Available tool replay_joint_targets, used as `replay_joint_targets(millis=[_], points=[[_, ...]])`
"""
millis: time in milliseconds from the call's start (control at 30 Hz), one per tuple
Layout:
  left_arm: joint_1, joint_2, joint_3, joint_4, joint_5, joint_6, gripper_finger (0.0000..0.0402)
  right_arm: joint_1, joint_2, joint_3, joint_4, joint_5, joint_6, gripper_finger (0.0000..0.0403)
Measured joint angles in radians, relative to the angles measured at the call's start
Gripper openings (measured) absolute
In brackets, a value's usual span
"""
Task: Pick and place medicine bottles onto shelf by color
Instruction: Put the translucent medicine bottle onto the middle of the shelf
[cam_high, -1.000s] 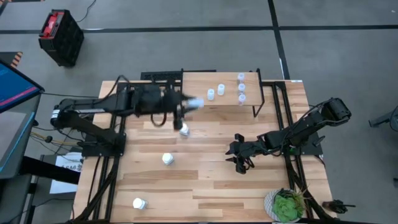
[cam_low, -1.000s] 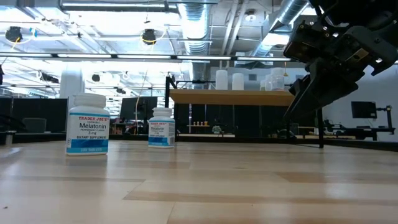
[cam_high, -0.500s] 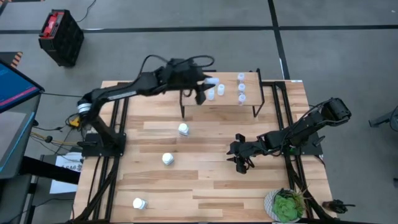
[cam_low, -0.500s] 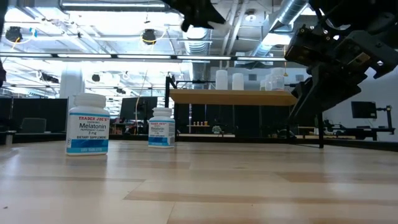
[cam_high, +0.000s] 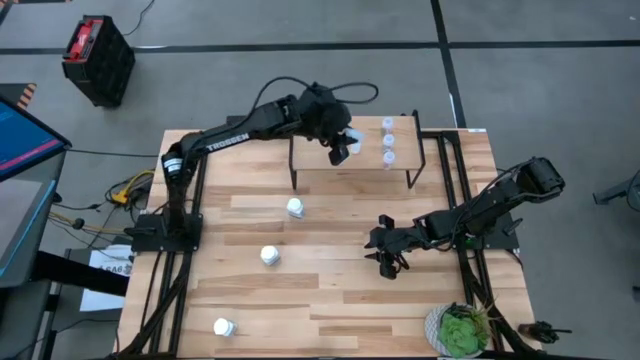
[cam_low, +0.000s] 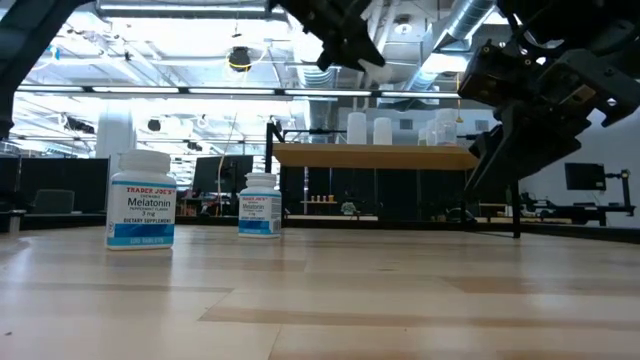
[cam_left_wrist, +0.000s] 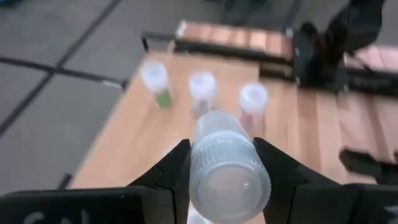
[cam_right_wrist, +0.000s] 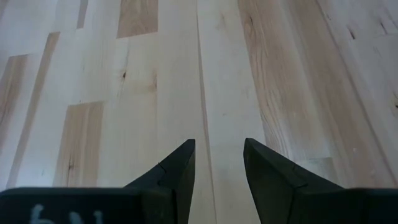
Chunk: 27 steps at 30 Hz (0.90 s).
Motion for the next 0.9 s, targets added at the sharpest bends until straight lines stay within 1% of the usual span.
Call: replay_joint_targets(millis=[167, 567, 700, 833, 900], points=[[-0.015, 0.003, 0.000, -0.119, 0.004, 0.045, 0.0112, 0.000, 0.000, 0.000, -0.001, 0.000, 0.000, 0.0159], [-0.038, 0.003, 0.000, -0.395, -0.011, 0.092, 0.0112, 0.000, 0.000, 0.000, -0.002, 0.000, -0.001, 0.0159], [-0.037, 0.003, 0.000, -0.437, -0.066, 0.084, 0.0112, 0.000, 0.000, 0.000, -0.002, 0.000, -0.002, 0.0159], [-0.037, 0.035, -0.007, -0.441, -0.201, 0.091, 0.0120, 0.000, 0.000, 0.000, -0.002, 0.000, -0.002, 0.0159], [-0.035, 0.057, -0.007, -0.424, -0.244, 0.088, 0.0121, 0.000, 0.000, 0.000, -0.005, 0.000, -0.002, 0.0159]])
